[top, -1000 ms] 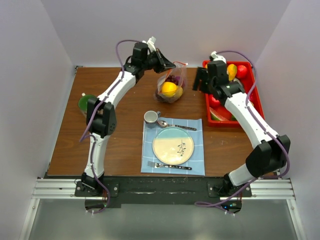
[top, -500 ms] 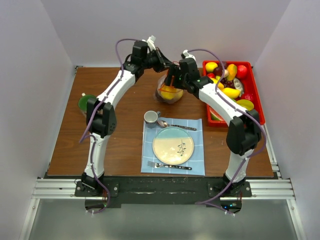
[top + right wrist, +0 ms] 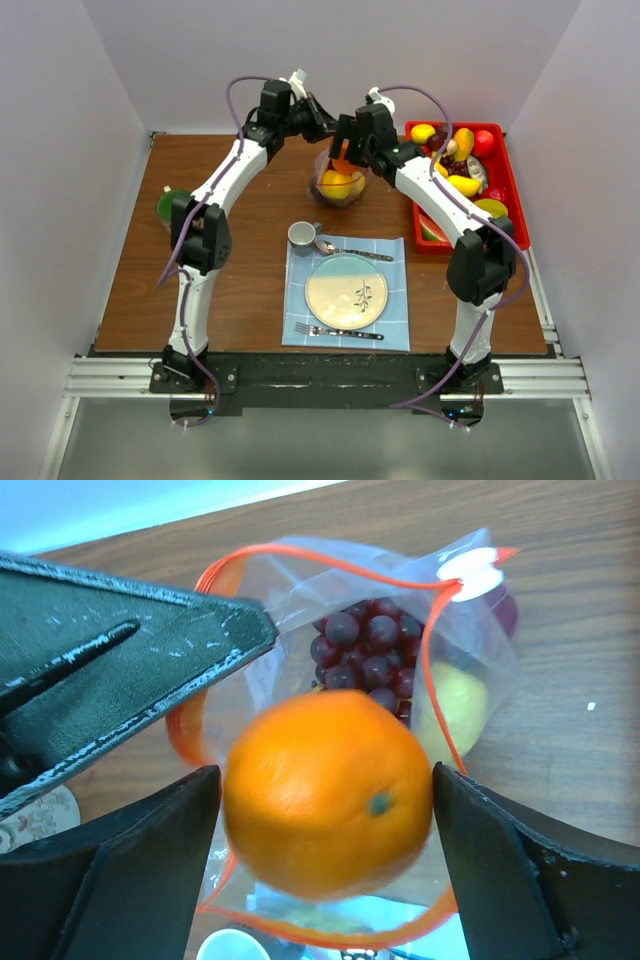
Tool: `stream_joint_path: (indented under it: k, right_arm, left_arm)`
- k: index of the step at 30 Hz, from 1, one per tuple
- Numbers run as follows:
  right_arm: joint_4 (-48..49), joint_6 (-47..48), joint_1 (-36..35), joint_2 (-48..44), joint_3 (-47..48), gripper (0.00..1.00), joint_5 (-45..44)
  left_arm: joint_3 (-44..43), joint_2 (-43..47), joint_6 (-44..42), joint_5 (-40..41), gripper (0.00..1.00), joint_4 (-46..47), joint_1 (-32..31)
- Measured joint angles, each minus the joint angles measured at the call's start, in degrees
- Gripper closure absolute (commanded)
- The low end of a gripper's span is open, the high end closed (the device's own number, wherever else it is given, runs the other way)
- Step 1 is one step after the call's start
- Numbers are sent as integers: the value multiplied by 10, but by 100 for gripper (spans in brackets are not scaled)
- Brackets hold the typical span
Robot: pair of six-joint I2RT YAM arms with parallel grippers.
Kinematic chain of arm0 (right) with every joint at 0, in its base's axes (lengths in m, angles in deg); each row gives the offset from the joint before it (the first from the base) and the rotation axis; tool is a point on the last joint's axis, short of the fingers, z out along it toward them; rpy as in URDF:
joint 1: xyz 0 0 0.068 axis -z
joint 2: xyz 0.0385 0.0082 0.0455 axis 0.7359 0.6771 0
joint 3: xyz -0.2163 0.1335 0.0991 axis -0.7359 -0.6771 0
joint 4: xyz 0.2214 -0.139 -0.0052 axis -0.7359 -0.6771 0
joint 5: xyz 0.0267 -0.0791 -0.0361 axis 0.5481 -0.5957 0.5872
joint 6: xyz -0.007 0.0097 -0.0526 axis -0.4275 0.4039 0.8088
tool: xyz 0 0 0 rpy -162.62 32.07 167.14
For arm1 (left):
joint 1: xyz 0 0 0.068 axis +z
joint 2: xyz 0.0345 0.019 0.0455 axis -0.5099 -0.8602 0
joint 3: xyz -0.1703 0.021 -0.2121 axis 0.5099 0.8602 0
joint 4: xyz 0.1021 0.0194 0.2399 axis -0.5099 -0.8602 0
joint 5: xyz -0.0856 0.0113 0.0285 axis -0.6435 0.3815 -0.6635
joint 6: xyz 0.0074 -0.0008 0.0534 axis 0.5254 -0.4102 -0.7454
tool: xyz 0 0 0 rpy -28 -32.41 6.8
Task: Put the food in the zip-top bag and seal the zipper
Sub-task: Place the fake fruit in the zipper food storage bag, then adjust the zipper food storage bag at the center of the board.
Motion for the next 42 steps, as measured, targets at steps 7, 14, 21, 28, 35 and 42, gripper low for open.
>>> stream_joint_path:
  k: [7,14,21,28,35,42]
  right_arm:
    - [-25,2,0,-1,14,10,-17]
    - [-46,10,0,-57,-28,20,-60]
    - [-40,14,0,-122,-68,34,-77]
    - [-36,16,0,-60,-63,41,-76]
    - [-46,26,0,2,-52,100,-80]
    - [-51,28,0,6,-14,100,-85]
  left_arm:
    - [0,0,0,-2,100,1,2]
    - [0,0,0,-3,100,1,3]
    - [0,0,0,-3,100,1,4]
    - [4,0,-2,-2,100,1,4]
    - [4,0,-15,1,100,-6,4]
    - [-36,0,-99,22,68,-79,4]
